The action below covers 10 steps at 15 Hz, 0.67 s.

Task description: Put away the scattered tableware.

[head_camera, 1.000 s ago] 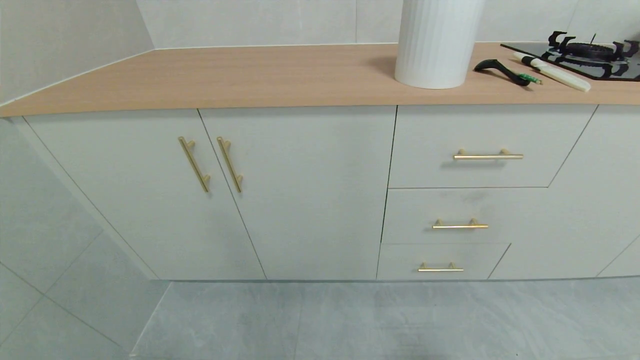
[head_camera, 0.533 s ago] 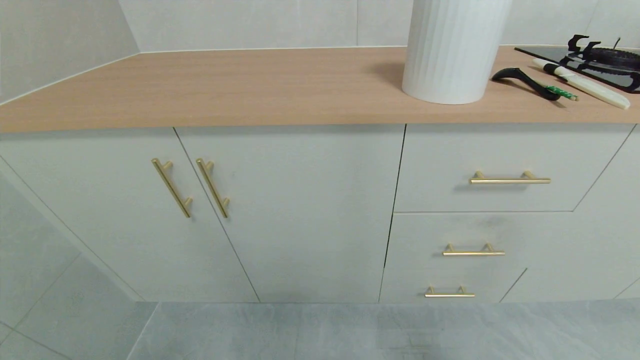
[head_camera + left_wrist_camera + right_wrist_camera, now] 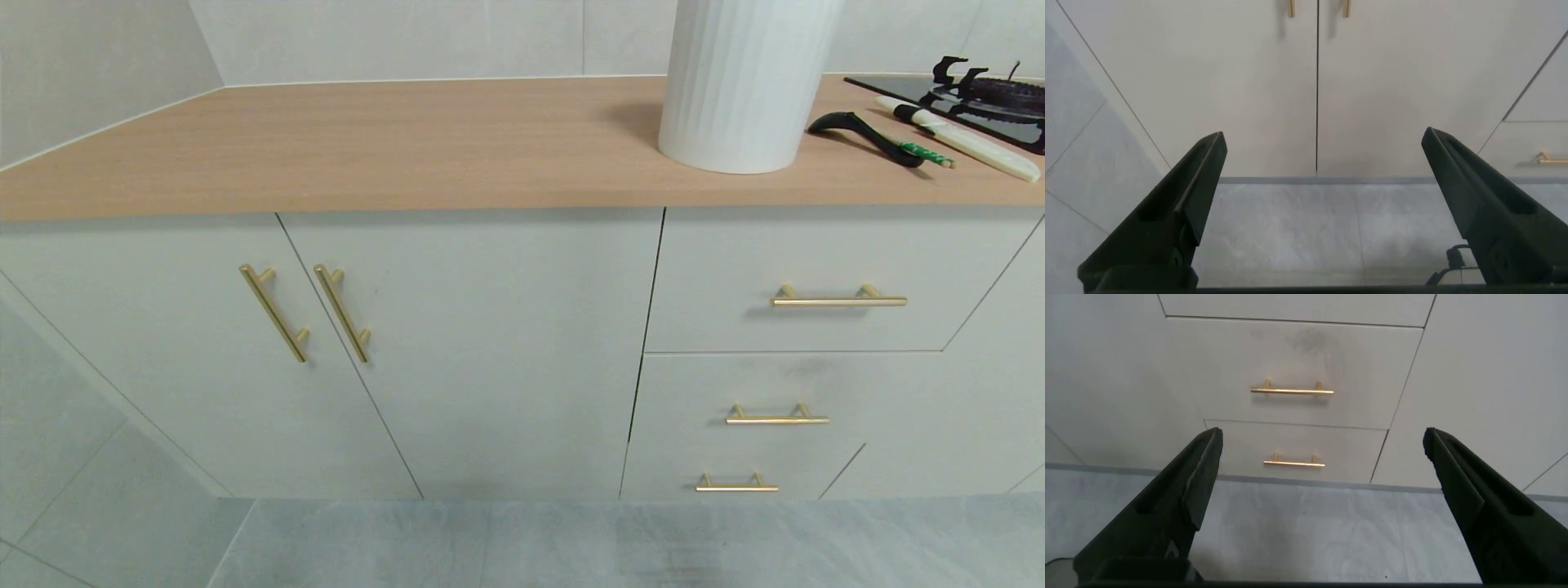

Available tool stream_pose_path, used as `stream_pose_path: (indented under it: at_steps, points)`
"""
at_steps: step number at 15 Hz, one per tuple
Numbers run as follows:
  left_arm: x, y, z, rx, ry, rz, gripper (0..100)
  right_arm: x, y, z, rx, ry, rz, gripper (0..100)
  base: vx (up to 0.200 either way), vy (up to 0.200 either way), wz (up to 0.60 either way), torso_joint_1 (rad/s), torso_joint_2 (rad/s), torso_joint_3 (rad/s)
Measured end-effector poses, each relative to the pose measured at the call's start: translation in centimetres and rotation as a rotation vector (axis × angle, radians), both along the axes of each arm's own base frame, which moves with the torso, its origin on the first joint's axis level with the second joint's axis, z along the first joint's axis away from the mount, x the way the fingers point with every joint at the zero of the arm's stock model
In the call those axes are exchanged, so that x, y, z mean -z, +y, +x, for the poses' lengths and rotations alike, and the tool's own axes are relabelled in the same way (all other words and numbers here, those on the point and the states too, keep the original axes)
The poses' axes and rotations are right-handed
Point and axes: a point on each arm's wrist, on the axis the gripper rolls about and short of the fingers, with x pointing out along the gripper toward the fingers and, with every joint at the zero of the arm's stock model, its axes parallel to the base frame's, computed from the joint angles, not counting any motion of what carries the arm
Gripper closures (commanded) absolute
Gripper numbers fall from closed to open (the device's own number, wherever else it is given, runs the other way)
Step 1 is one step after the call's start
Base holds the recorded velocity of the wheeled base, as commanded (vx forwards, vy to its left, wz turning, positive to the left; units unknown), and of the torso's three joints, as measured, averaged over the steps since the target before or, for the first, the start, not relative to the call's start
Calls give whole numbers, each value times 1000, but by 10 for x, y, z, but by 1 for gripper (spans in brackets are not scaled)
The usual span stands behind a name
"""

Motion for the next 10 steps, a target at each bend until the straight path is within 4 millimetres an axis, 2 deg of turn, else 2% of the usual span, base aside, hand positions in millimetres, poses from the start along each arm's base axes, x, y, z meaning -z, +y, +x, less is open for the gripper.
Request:
stream_pose_path:
  at_steps: [5, 7, 10]
  points:
    - [0, 0, 0, 0, 0, 0, 0, 0, 0, 0, 0, 3, -5, 0, 0, 0, 0, 0, 0, 0]
    - [0, 0, 0, 0, 0, 0, 0, -8, 0, -1, -3, 4, 16, 0, 0, 0, 0, 0, 0, 0]
    - [0, 0, 0, 0, 0, 0, 0, -62, 1, -3, -47, -56, 65, 0, 0, 0, 0, 0, 0, 0]
